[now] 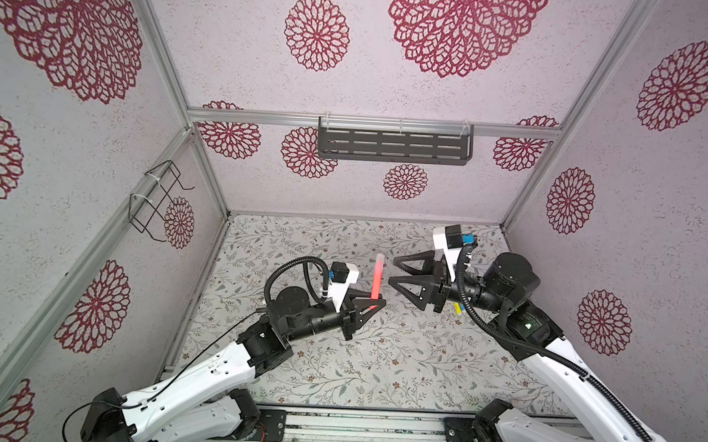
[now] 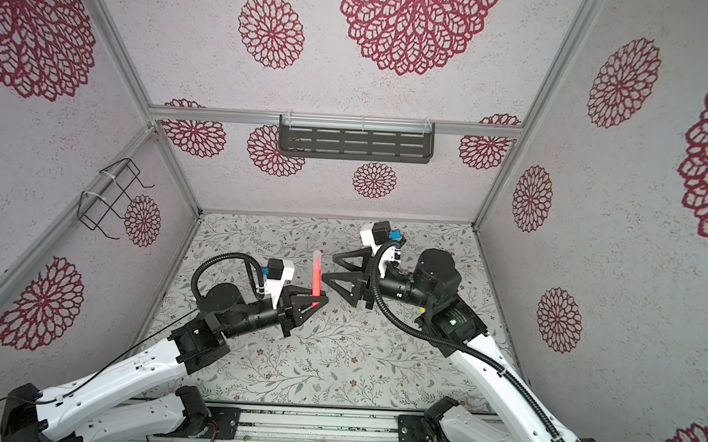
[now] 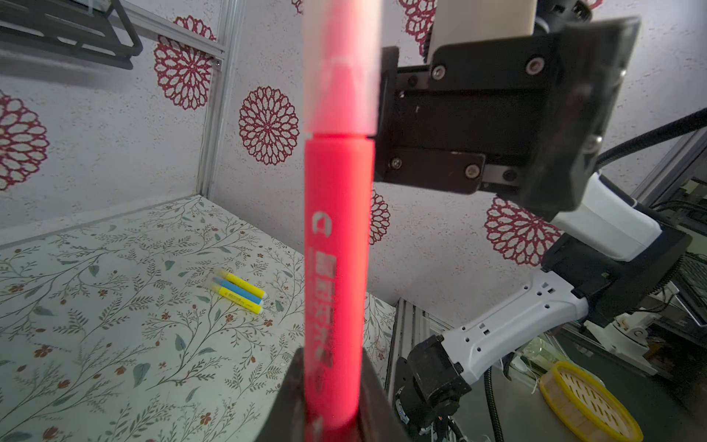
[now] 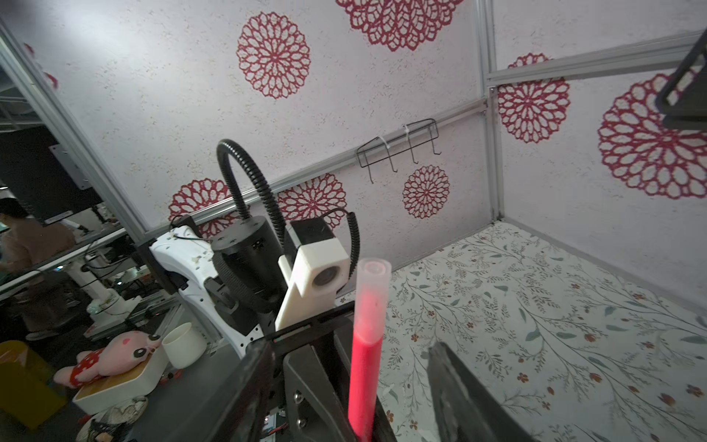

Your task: Insert the pens into the pen caps

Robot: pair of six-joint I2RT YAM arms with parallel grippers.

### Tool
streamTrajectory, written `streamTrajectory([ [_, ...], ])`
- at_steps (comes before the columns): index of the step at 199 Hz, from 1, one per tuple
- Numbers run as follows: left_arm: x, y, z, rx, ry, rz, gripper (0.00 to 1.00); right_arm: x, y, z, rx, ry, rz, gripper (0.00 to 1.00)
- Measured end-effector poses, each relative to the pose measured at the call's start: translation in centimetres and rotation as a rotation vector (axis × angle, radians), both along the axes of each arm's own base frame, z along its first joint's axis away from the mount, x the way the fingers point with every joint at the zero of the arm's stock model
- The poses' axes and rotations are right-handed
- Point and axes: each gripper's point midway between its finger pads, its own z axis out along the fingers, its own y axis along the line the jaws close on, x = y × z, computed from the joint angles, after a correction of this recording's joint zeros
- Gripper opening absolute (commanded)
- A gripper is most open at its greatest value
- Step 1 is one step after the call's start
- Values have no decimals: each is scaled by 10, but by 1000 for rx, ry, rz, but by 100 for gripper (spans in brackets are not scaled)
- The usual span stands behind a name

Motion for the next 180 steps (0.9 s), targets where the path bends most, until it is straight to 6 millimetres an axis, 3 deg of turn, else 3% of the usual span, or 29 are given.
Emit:
streamTrajectory([
  [29, 5, 2, -2, 5, 2, 29, 0, 13, -5, 25, -14, -35, -88, 69],
  [54, 8, 3, -10, 18, 13, 53, 0, 26, 0, 31, -33, -26, -114, 69],
  [111, 10, -4, -28, 59, 30, 76, 0, 53, 24, -5, -118, 71, -126, 66],
  [180, 12, -5, -38, 79, 39, 92, 0, 51, 36, -21, -172, 89, -114, 55],
])
